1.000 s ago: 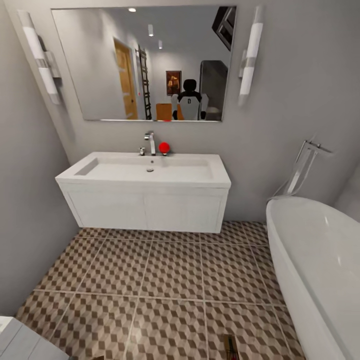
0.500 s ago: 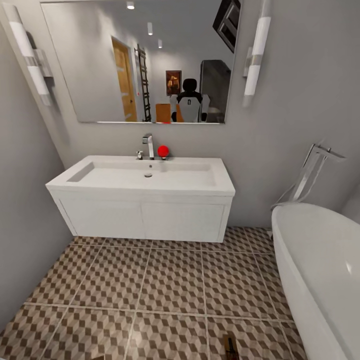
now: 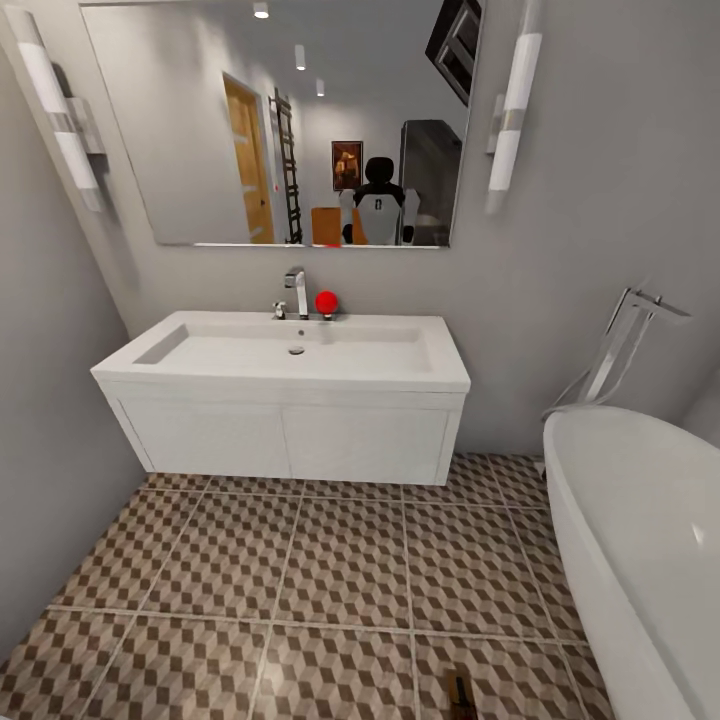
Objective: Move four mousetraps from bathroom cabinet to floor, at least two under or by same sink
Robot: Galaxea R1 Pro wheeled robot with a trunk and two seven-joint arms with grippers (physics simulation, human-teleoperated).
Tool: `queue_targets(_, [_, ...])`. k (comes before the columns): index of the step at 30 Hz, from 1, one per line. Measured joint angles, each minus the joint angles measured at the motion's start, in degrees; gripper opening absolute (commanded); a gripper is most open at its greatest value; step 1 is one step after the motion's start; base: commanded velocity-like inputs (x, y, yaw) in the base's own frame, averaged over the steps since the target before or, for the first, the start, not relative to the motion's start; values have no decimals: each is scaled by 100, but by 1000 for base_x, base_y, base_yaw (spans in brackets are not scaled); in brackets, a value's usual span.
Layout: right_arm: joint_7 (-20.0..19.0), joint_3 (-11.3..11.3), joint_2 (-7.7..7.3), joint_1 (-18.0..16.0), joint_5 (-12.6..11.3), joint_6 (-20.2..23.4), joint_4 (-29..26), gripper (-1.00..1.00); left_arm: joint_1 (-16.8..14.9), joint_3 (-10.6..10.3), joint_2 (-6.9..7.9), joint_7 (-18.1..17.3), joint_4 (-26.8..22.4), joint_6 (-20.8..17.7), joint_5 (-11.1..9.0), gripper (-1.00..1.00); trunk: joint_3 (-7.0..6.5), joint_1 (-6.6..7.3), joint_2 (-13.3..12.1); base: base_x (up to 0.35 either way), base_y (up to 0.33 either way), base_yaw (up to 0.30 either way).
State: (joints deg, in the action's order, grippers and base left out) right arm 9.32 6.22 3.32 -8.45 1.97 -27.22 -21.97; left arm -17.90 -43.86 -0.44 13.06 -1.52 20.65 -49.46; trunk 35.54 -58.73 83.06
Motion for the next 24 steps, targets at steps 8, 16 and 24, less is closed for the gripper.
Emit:
queue_targets(8, [148,17,115,-92,92,1444,-1371,-100,-26,10,412,191,-1645,-1340,41,-100,-1,0,0,0,0,0])
queue_targets(16, [271,23,295,-1194,132,2903,-2079,-100,-334,239,1028,995,-3266,-2852,33,-100,-2,0,-1,0,0,0])
queue_targets(24, [463,15,345,-2387,125,4068,-1470,-100,-1124,1449,1189,1182,-3392,-4955,132,-100,-1,0,-1,0,0,0])
